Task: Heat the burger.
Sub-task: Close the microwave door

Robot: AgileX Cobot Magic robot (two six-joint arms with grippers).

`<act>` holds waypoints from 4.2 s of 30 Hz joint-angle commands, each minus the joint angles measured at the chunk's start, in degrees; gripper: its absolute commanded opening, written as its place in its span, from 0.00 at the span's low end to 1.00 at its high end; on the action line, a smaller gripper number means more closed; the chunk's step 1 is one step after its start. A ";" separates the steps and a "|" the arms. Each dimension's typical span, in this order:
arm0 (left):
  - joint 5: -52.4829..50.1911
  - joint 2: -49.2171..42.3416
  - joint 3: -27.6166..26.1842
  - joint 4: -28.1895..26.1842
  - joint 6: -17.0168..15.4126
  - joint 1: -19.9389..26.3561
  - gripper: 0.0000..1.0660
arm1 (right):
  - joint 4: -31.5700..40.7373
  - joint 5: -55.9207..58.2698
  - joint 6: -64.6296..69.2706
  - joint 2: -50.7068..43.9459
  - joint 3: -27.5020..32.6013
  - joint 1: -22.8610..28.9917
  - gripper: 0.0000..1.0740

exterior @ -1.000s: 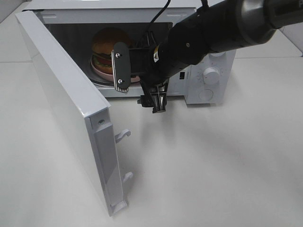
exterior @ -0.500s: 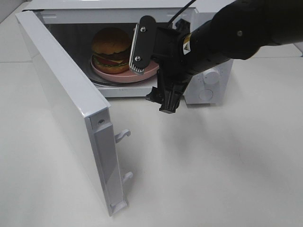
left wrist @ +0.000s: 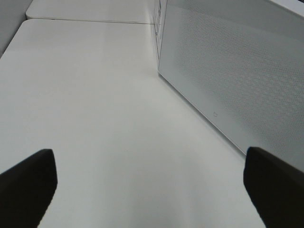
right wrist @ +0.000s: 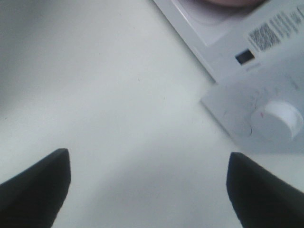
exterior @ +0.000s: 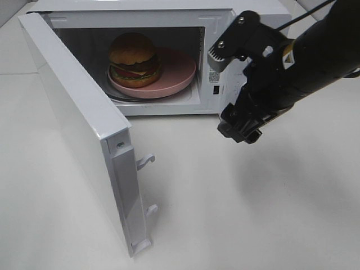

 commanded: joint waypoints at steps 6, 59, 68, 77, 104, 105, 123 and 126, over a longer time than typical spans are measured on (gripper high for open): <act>0.00 -0.86 0.06 -0.11 -0.06 -0.46 0.94 | 2.29 13.52 17.59 -8.65 0.23 -3.09 0.70; 0.00 -0.86 0.06 -0.11 -0.06 -0.46 0.94 | 1.78 31.86 17.36 -81.76 24.24 -23.66 0.70; 0.00 -0.92 0.06 -0.29 0.00 -0.46 0.94 | 5.21 31.05 17.65 -87.72 25.10 -28.48 0.66; 0.00 -0.86 0.06 -0.17 -0.06 -0.46 0.94 | 5.21 31.05 17.53 -87.72 25.10 -31.00 0.60; 0.00 -0.86 0.06 -0.17 -0.06 -0.46 0.94 | 5.33 31.05 17.36 -87.66 25.10 -31.05 0.60; 0.00 -0.86 0.06 -0.17 -0.06 -0.46 0.94 | 5.33 31.05 17.36 -87.66 25.10 -31.05 0.60; -0.06 0.86 0.06 1.38 -1.89 -0.46 0.91 | 5.33 31.05 17.36 -87.66 25.10 -31.05 0.60; -0.80 2.41 -0.57 2.41 -3.21 -0.46 0.82 | 5.33 31.05 17.36 -87.66 25.10 -31.05 0.60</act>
